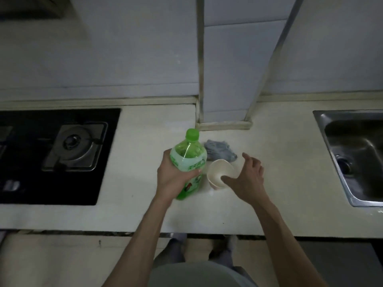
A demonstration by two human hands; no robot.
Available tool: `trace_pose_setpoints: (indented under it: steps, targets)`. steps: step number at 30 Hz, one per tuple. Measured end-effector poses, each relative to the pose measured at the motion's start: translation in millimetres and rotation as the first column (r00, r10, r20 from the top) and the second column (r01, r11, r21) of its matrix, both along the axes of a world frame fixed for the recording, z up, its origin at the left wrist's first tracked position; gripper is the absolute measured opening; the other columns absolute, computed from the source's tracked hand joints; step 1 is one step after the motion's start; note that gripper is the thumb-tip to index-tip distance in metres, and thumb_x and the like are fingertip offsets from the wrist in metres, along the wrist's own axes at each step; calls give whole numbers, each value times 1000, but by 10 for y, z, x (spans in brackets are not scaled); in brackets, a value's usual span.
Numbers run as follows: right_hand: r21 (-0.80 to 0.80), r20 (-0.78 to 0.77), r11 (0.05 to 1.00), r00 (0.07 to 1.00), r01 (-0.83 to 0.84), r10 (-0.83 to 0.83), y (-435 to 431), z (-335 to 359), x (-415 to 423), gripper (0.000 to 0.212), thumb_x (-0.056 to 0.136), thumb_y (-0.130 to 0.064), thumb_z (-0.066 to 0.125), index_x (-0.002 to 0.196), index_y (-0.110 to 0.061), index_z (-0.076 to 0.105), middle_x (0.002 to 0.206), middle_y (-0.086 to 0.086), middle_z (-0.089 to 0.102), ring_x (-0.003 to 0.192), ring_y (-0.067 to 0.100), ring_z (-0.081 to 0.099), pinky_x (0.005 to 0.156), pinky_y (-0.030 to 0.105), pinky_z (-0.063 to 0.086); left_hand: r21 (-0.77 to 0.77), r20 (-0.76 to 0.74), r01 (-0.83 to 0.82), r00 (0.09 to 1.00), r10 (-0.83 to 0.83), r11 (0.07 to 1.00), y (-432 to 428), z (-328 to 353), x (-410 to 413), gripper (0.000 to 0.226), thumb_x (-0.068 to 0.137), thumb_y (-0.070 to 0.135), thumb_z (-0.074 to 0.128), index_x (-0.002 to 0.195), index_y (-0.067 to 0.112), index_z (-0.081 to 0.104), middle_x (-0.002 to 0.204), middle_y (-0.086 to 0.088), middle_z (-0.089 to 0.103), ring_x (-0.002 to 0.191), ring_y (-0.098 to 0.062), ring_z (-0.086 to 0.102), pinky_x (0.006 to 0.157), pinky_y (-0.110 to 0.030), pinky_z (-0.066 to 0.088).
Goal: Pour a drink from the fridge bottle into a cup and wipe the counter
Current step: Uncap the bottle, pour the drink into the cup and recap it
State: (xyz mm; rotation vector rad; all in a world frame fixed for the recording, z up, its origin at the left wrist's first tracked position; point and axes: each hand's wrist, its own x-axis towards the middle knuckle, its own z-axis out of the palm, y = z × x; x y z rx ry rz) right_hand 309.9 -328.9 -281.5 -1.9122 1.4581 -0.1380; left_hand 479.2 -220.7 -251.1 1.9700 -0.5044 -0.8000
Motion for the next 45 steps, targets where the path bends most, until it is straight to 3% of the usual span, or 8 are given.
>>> trace_pose_setpoints:
  steps: [3, 6, 11, 19, 30, 37, 41, 45]
  targets:
    - [-102, 194, 994, 980, -31, 50, -151, 274, 70, 59, 81, -31, 72, 133, -14, 50, 129, 7, 50, 121, 28, 46, 102, 44, 40, -6, 25, -47, 999, 47, 999, 24, 78, -140, 78, 57, 24, 95, 119, 34, 49, 105, 20, 62, 94, 11, 57, 73, -14, 50]
    - [-94, 354, 995, 932, -43, 74, -170, 542, 211, 22, 89, -38, 61, 94, -18, 66, 84, -6, 69, 85, 18, 66, 74, 33, 49, 7, 53, -76, 996, 76, 997, 106, 100, -268, 77, 57, 24, 94, 119, 34, 49, 106, 19, 64, 94, 7, 60, 74, -17, 51]
    - [-220, 126, 934, 941, -283, 315, -45, 830, 498, 59, 85, -73, 37, 73, -20, 61, 67, -4, 65, 72, 19, 57, 66, 32, 43, 51, 75, -83, 994, 79, 995, 290, 93, -404, 73, 58, 22, 94, 114, 35, 48, 101, 21, 63, 93, 8, 59, 69, -13, 47]
    - [-362, -240, 792, 870, -492, 431, 151, 990, 785, 71, 85, -77, 33, 52, -14, 43, 56, 1, 50, 61, 23, 56, 62, 30, 44, 100, 153, 73, 984, -88, 992, 588, 194, -262, 75, 58, 29, 93, 118, 31, 48, 102, 20, 60, 89, 4, 57, 69, -14, 44]
    - [-564, -355, 594, 818, -573, 452, 471, 1348, 1162, 55, 91, -41, 44, 46, -13, 32, 43, -2, 28, 39, 14, 27, 49, 21, 24, -53, 109, 184, 978, -177, 982, 986, 118, 17, 118, 50, 52, 89, 145, 44, 19, 142, 14, 47, 127, -11, 50, 102, -41, 48]
    - [-558, -403, 589, 812, -584, 423, 509, 1471, 1130, 52, 90, -37, 45, 47, -14, 29, 45, -2, 23, 41, 15, 23, 49, 21, 21, -161, 165, 207, 970, -180, 965, 1043, 109, -36, 98, 61, 36, 92, 139, 42, 32, 129, 20, 55, 112, -4, 55, 91, -29, 48]
    - [-604, -363, 545, 810, -581, 462, 563, 1505, 1100, 54, 90, -36, 46, 45, -12, 27, 43, 0, 22, 41, 16, 23, 48, 22, 20, -171, 124, 196, 977, -176, 966, 1190, 262, 9, 89, 58, 36, 92, 123, 61, 36, 118, 26, 62, 106, 4, 60, 89, -33, 55]
    - [-636, -238, 547, 813, -544, 532, 610, 1576, 1031, 54, 85, -39, 42, 43, -12, 23, 39, -2, 17, 39, 17, 21, 47, 24, 17, -169, 127, 221, 971, -201, 960, 1328, 472, 45, 90, 57, 27, 95, 127, 48, 43, 113, 26, 65, 102, 9, 62, 85, -27, 56]
